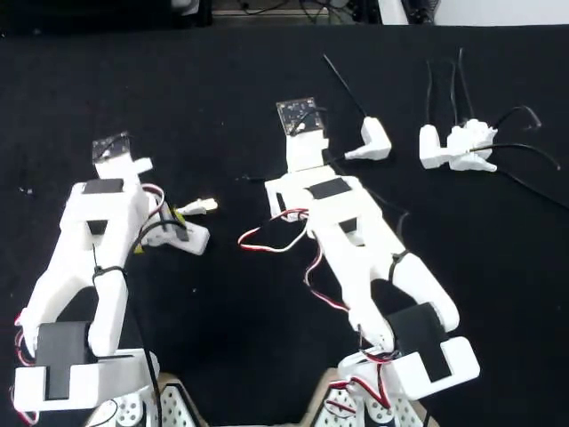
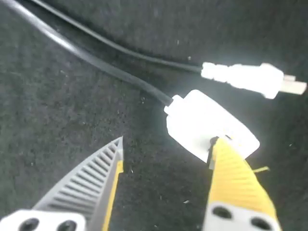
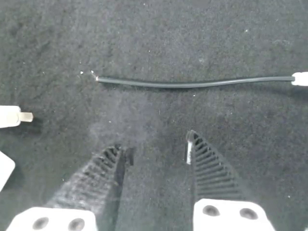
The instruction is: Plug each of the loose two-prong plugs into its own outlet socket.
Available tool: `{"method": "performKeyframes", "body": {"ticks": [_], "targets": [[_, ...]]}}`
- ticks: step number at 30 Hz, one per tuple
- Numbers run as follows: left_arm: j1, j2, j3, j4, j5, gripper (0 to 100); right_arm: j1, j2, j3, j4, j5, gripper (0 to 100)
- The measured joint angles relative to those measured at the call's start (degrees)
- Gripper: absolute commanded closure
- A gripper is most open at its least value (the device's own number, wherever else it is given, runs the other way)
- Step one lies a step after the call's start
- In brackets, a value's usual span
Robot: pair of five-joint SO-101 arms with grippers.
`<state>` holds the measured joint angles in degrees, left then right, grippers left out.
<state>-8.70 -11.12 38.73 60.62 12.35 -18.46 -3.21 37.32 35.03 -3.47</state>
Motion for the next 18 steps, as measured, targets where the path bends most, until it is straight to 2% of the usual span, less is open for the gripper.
{"method": "performKeyframes", "body": {"ticks": [5,11,15,18], "targets": [[-0.2,-1.8,2.9,-1.1,-5.8,71,0.0,0.0,0.0,0.0,0.0,82.5],[-0.3,-2.9,5.8,-2.3,-6.8,74,0.0,0.0,0.0,-0.9,0.0,82.5],[-1.3,-3.0,6.1,0.3,-7.2,76,0.0,0.0,0.0,-1.0,0.0,82.5],[-3.9,-1.6,8.5,2.3,-10.6,77,0.0,0.0,0.0,-1.0,0.0,82.5]]}}
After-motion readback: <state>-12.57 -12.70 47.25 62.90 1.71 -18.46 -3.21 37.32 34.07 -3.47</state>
